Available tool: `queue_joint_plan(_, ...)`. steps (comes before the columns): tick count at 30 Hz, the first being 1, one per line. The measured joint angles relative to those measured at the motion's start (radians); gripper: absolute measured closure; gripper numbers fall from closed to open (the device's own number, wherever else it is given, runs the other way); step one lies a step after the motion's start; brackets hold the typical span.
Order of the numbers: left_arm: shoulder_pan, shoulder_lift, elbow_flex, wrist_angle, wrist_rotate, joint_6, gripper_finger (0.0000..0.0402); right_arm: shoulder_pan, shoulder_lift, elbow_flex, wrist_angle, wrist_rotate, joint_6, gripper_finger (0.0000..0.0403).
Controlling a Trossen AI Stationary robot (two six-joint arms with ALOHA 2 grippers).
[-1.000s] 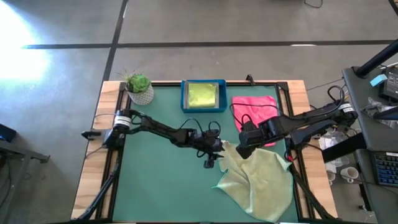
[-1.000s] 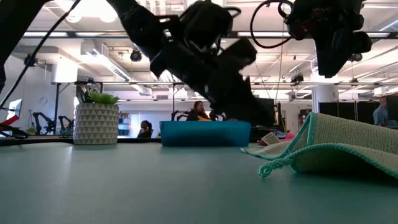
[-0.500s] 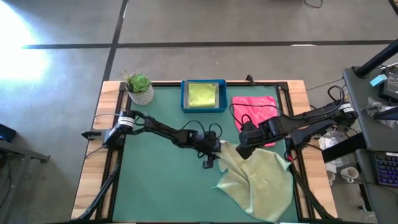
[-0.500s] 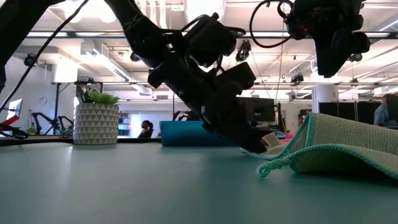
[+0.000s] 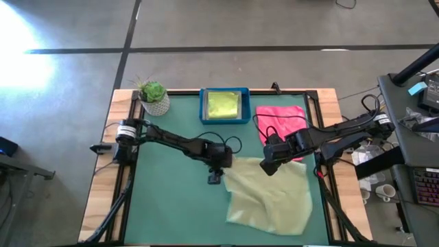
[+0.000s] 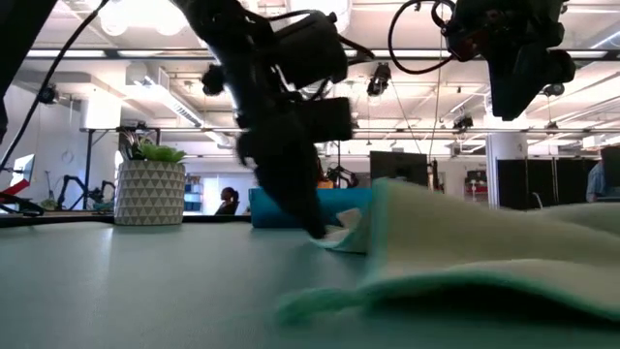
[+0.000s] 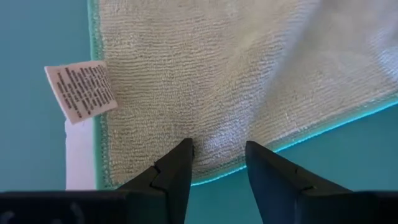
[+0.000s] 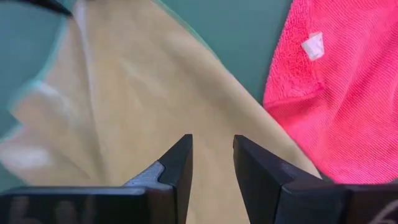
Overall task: Fold microfiber towels
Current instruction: Fold the dark green microfiber cloth
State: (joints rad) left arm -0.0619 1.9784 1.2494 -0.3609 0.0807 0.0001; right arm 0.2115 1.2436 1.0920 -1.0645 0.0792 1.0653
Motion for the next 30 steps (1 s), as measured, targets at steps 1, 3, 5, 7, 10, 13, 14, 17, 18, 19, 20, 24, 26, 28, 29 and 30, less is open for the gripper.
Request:
queue_joint_plan(1,0.002,-0.009,-0.002,-0.046,-0.017,0.009,0.0265,0.0,0.0,0.0,0.0,0.0,0.0,0.0296)
queue_joint_plan(3,0.003,-0.03,-0.011,-0.117,-0.061,0.013,0.0265,0.0,0.0,0.0,0.0,0.0,0.0,0.0296)
queue_joint_plan(5,0.004,-0.036,-0.019,-0.173,-0.087,0.012,0.0265,0.0,0.0,0.0,0.0,0.0,0.0,0.0296)
queue_joint_plan(7,0.004,-0.038,-0.018,-0.221,-0.096,0.013,0.0265,0.0,0.0,0.0,0.0,0.0,0.001,0.0296)
queue_joint_plan(10,0.005,-0.038,-0.025,-0.279,-0.101,0.013,0.0265,0.0,0.0,0.0,0.0,0.0,0.01,0.0296)
queue_joint_plan(13,0.005,-0.042,-0.027,-0.322,-0.123,0.013,0.0265,0.0,0.001,0.0,0.001,0.0,0.011,0.0296)
queue_joint_plan(14,0.004,-0.046,-0.027,-0.347,-0.145,0.012,0.0265,0.0,0.001,0.0,0.001,0.0,0.01,0.0296)
queue_joint_plan(17,0.004,-0.053,-0.028,-0.421,-0.216,0.012,0.0265,0.0,0.001,0.0,0.001,0.0,0.011,0.0296)
queue_joint_plan(18,0.005,-0.058,-0.028,-0.45,-0.238,0.016,0.0265,0.0,0.001,0.0,0.001,0.0,0.016,0.0296)
queue_joint_plan(19,0.007,-0.062,-0.029,-0.477,-0.253,0.027,0.0265,0.0,0.001,0.0,0.0,0.0,0.017,0.0296)
queue_joint_plan(20,0.009,-0.063,-0.029,-0.505,-0.268,0.037,0.0265,0.0,0.001,0.0,0.001,0.0,0.022,0.0296)
queue_joint_plan(24,0.014,-0.069,-0.035,-0.618,-0.382,0.069,0.0265,0.0,0.001,0.0,0.0,0.0,0.049,0.0296)
queue_joint_plan(26,0.024,-0.069,-0.043,-0.666,-0.446,0.09,0.0265,0.0,0.001,0.0,0.001,0.0,0.061,0.0296)
queue_joint_plan(28,0.034,-0.081,-0.056,-0.673,-0.486,0.112,0.0265,0.0,0.001,0.0,0.001,-0.001,0.061,0.0296)
queue_joint_plan(29,0.04,-0.095,-0.068,-0.678,-0.491,0.115,0.0265,0.0,0.001,0.0,0.001,0.0,0.061,0.0296)
queue_joint_plan(30,0.045,-0.107,-0.081,-0.683,-0.491,0.116,0.0265,0.0,0.001,0.0,0.001,0.0,0.061,0.0296)
